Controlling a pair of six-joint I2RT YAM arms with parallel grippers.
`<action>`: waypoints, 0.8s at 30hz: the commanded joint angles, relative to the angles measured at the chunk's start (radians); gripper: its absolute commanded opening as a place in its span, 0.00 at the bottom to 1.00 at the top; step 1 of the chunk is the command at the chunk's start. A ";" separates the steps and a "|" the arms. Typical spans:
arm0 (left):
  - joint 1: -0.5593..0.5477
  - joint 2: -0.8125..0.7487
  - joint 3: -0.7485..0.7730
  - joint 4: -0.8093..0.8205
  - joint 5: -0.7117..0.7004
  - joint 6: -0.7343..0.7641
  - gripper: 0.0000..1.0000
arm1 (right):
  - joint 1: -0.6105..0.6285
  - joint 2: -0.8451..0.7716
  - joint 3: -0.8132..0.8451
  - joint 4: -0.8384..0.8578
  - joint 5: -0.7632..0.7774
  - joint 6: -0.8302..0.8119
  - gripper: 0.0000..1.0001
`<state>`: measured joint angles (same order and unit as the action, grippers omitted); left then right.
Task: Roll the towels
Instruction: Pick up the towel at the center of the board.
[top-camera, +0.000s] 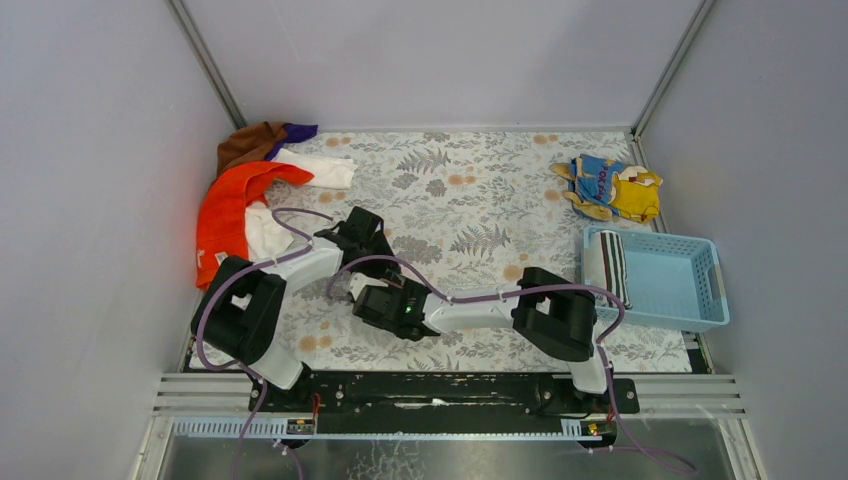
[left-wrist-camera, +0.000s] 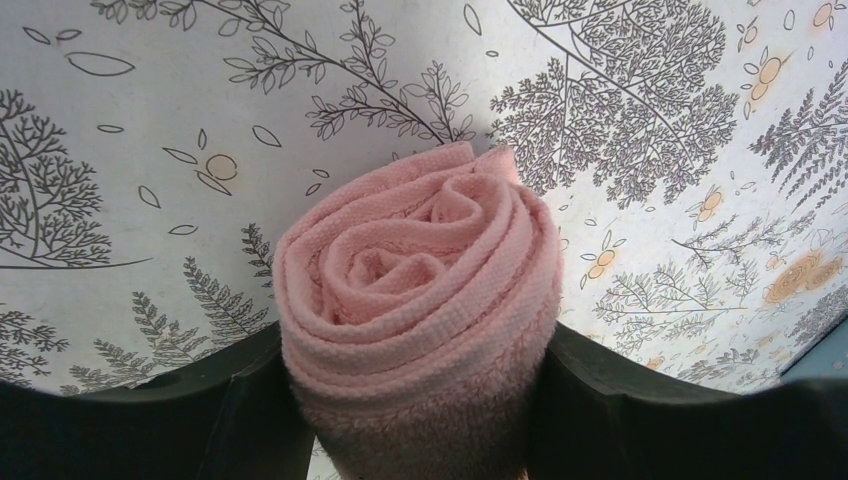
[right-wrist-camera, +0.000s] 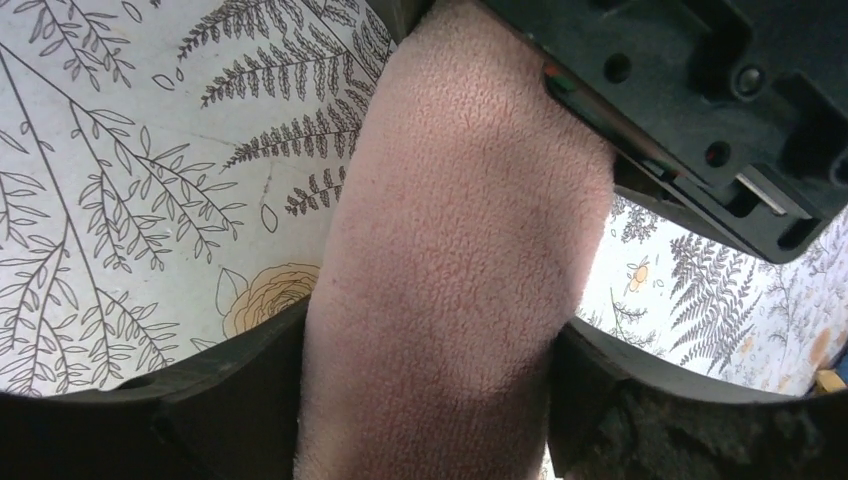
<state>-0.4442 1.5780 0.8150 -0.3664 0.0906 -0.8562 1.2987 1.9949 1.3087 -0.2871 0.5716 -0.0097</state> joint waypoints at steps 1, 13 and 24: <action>-0.030 0.071 -0.067 -0.101 -0.032 0.019 0.60 | -0.056 0.044 -0.014 0.008 -0.132 0.069 0.73; 0.000 -0.059 0.103 -0.171 -0.059 0.055 0.75 | -0.074 -0.167 -0.147 -0.083 -0.276 0.120 0.18; 0.254 -0.286 0.385 -0.384 -0.161 0.254 0.90 | -0.160 -0.522 -0.191 -0.334 -0.190 0.130 0.00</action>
<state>-0.2424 1.3968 1.1488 -0.6266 0.0303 -0.7143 1.1881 1.6272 1.0996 -0.4843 0.3305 0.0948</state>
